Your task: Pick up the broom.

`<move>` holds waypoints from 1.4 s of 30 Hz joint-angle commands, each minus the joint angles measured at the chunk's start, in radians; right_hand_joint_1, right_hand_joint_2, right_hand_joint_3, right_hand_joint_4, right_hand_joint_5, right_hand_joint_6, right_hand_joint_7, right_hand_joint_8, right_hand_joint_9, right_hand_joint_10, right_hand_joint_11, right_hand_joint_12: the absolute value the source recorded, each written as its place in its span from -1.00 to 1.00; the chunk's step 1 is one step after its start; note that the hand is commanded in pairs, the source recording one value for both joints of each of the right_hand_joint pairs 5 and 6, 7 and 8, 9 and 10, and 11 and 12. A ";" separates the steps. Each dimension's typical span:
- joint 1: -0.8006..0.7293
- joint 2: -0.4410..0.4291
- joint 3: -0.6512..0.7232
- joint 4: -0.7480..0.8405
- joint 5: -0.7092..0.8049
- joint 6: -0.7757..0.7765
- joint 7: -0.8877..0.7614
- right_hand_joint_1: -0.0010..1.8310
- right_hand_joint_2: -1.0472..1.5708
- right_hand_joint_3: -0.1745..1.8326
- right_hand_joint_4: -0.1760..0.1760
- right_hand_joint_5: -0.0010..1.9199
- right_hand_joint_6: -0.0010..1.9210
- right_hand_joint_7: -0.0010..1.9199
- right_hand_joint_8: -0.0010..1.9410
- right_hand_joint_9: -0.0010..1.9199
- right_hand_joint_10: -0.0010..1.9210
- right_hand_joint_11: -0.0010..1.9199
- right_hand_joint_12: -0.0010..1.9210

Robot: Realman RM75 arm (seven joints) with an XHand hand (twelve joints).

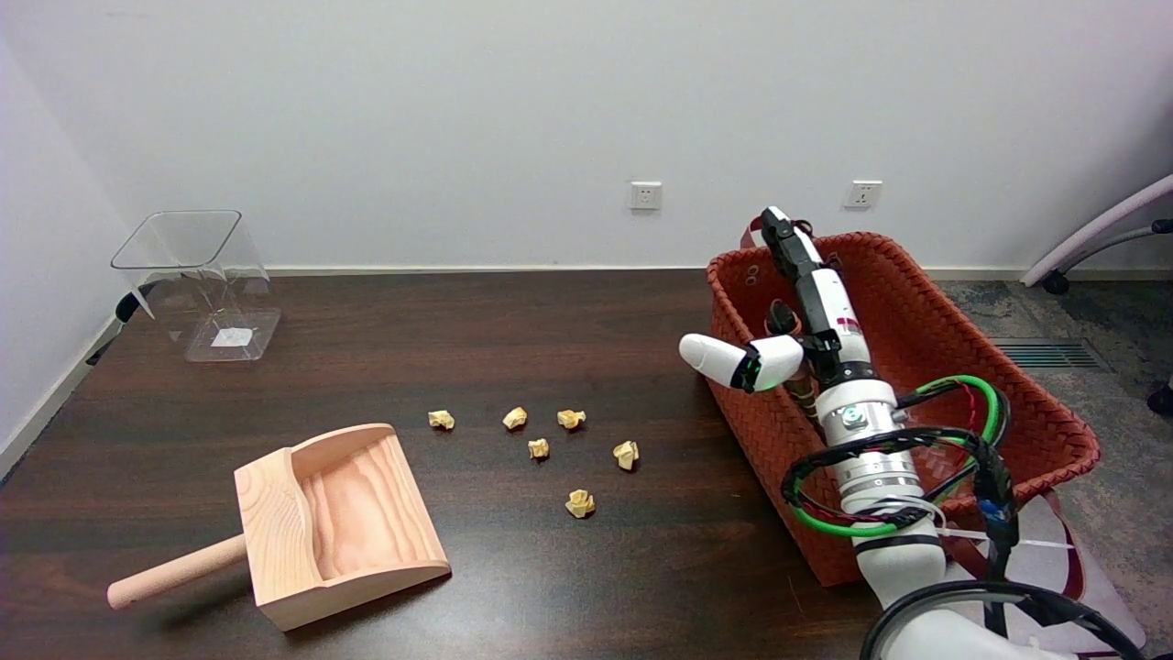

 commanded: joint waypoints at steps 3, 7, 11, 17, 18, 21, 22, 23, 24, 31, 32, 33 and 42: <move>-0.067 -0.020 -0.007 -0.070 -0.071 0.031 -0.013 0.03 -0.49 0.13 0.00 -0.97 -0.97 -0.84 -0.84 -0.97 -0.97 -0.97 -0.97; -0.120 -0.030 -0.015 -0.091 -0.089 0.077 -0.075 0.04 -0.50 0.10 0.00 -1.00 -1.00 -0.84 -0.84 -1.00 -1.00 -1.00 -1.00; -0.151 -0.047 -0.036 -0.098 -0.113 0.120 -0.097 0.05 -0.50 0.10 0.00 -0.98 -0.98 -0.83 -0.83 -0.98 -0.98 -0.98 -0.98; -0.187 -0.068 -0.065 -0.110 -0.170 0.174 -0.097 0.06 -0.47 0.09 0.00 -0.85 -0.85 -0.73 -0.73 -0.85 -0.85 -0.85 -0.85; -0.188 -0.069 -0.075 -0.110 -0.174 0.182 -0.097 0.06 -0.47 0.09 0.00 -0.82 -0.82 -0.68 -0.68 -0.82 -0.82 -0.82 -0.82; -0.184 -0.066 -0.099 -0.109 -0.175 0.201 -0.096 0.06 -0.44 0.08 0.00 -0.67 -0.67 -0.52 -0.53 -0.67 -0.67 -0.67 -0.67; -0.181 -0.065 -0.104 -0.109 -0.175 0.203 -0.095 0.06 -0.43 0.07 0.00 -0.61 -0.61 -0.46 -0.47 -0.61 -0.61 -0.61 -0.61; -0.181 -0.065 -0.107 -0.109 -0.177 0.204 -0.092 0.07 -0.43 0.07 0.00 -0.58 -0.58 -0.42 -0.43 -0.58 -0.58 -0.58 -0.58; -0.178 -0.065 -0.109 -0.109 -0.181 0.204 -0.091 0.07 -0.43 0.07 0.00 -0.55 -0.55 -0.38 -0.39 -0.55 -0.55 -0.55 -0.55; -0.165 -0.059 -0.117 -0.110 -0.186 0.196 -0.087 0.07 -0.33 0.02 0.00 -0.36 -0.36 -0.02 -0.03 -0.36 -0.36 -0.36 -0.36; -0.162 -0.059 -0.117 -0.108 -0.186 0.194 -0.084 0.07 -0.33 0.03 0.00 -0.34 -0.34 0.00 -0.01 -0.34 -0.34 -0.34 -0.34; -0.158 -0.056 -0.117 -0.107 -0.186 0.193 -0.079 0.07 -0.32 0.04 0.00 -0.33 -0.33 0.02 0.01 -0.33 -0.33 -0.33 -0.33; -0.131 -0.044 -0.117 -0.088 -0.182 0.193 -0.024 0.12 -0.26 0.00 0.00 -0.27 -0.27 0.12 0.11 -0.27 -0.27 -0.27 -0.27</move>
